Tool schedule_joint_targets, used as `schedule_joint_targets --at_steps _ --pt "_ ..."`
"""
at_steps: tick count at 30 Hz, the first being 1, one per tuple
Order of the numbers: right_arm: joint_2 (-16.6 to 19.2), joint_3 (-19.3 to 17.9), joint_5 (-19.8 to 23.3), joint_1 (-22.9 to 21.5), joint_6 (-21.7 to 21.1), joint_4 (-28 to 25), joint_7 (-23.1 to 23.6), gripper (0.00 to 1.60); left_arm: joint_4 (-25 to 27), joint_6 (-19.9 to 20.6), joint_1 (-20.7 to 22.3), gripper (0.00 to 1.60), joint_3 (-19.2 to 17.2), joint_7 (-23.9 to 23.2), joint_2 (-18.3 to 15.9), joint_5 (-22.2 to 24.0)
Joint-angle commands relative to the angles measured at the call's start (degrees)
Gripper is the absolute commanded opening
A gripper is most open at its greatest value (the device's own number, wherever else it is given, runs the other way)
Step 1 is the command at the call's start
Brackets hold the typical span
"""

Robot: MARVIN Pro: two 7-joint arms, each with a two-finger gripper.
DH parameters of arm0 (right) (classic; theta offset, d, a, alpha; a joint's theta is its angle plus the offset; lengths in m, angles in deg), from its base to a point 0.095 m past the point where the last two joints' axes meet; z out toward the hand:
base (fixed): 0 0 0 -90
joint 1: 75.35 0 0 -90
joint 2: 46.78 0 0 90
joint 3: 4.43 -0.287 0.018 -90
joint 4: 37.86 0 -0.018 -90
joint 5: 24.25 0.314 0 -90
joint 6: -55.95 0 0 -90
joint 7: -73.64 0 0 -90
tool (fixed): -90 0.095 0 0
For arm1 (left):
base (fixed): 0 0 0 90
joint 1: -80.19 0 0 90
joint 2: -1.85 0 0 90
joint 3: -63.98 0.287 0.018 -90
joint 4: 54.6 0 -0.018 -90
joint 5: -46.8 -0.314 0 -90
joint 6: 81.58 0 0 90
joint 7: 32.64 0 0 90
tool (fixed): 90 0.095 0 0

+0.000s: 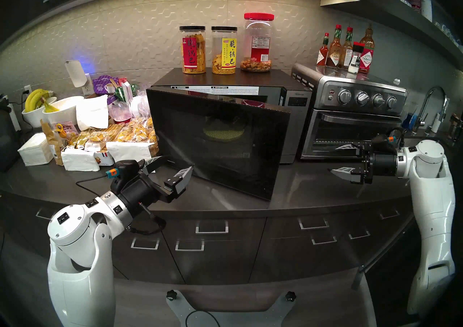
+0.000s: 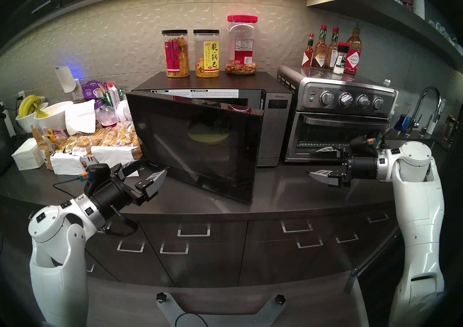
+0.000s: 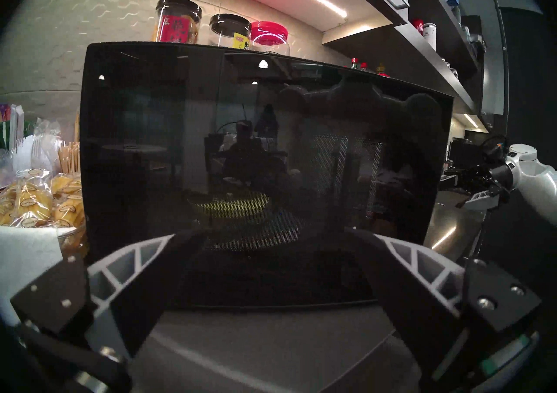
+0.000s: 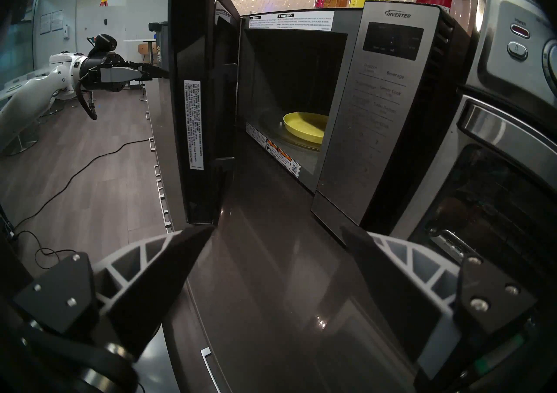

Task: Open the microwave, put the plate inside, and close the door

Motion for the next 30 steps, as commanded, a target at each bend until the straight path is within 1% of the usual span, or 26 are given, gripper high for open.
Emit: schedule_joint_targets --at_steps 1,7,10,13,14,15,17,18,19,20,23,24,26,27,30 --pt "0.4 -0.1 0.7 -0.7 -0.1 -0.4 -0.1 1.60 1.5 -0.9 -0.6 1.60 0.0 -0.9 0.4 0.9" --pt "0.4 -0.1 0.7 -0.7 -0.1 -0.4 -0.1 1.60 2.3 -1.5 -1.7 1.60 -0.6 -1.7 1.0 1.4" --pt "0.4 -0.1 0.7 -0.7 -0.1 -0.4 -0.1 1.60 3.6 -2.5 -4.0 1.60 -2.3 -2.4 1.9 2.3" --pt "0.3 -0.2 0.7 -0.7 -0.1 -0.4 -0.1 1.60 4.3 -3.7 -6.5 1.60 -5.4 -3.1 2.9 3.5" --pt "0.3 -0.2 0.7 -0.7 -0.1 -0.4 -0.1 1.60 4.3 -3.7 -6.5 1.60 -5.4 -3.1 2.9 3.5" --pt "0.3 -0.2 0.7 -0.7 -0.1 -0.4 -0.1 1.60 4.3 -4.0 -7.1 1.60 -6.4 -3.5 3.0 4.0" --pt "0.3 -0.2 0.6 -0.7 -0.1 -0.4 -0.1 1.60 4.3 -4.5 -8.3 1.60 -8.7 -4.5 3.3 5.2" --pt "0.3 -0.2 0.6 -0.7 -0.1 -0.4 -0.1 1.60 4.4 -5.0 -9.7 1.60 -11.0 -5.6 3.6 6.3" --pt "0.3 -0.2 0.6 -0.7 0.0 -0.4 -0.1 1.60 4.5 -5.3 -10.4 1.60 -12.2 -6.1 3.7 6.8" --pt "0.3 -0.2 0.6 -0.7 0.0 -0.4 -0.1 1.60 4.5 -5.3 -10.4 1.60 -12.2 -6.1 3.7 6.8" --pt "0.3 -0.2 0.6 -0.7 0.0 -0.4 -0.1 1.60 4.3 -6.3 -12.5 1.60 -16.2 -8.4 4.0 9.0" --pt "0.3 -0.2 0.6 -0.7 0.0 -0.4 -0.1 1.60 4.3 -6.3 -12.5 1.60 -16.2 -8.4 4.0 9.0" --pt "0.3 -0.2 0.6 -0.7 0.0 -0.4 -0.1 1.60 4.0 -6.8 -13.1 1.60 -17.8 -9.4 4.3 10.2" --pt "0.3 -0.2 0.6 -0.7 -0.1 -0.4 -0.1 1.60 3.4 -7.5 -13.3 1.60 -19.1 -10.7 4.6 11.3" --pt "0.3 -0.2 0.7 -0.7 -0.1 -0.4 -0.1 1.60 2.8 -7.9 -13.2 1.60 -19.9 -11.6 4.8 12.1"
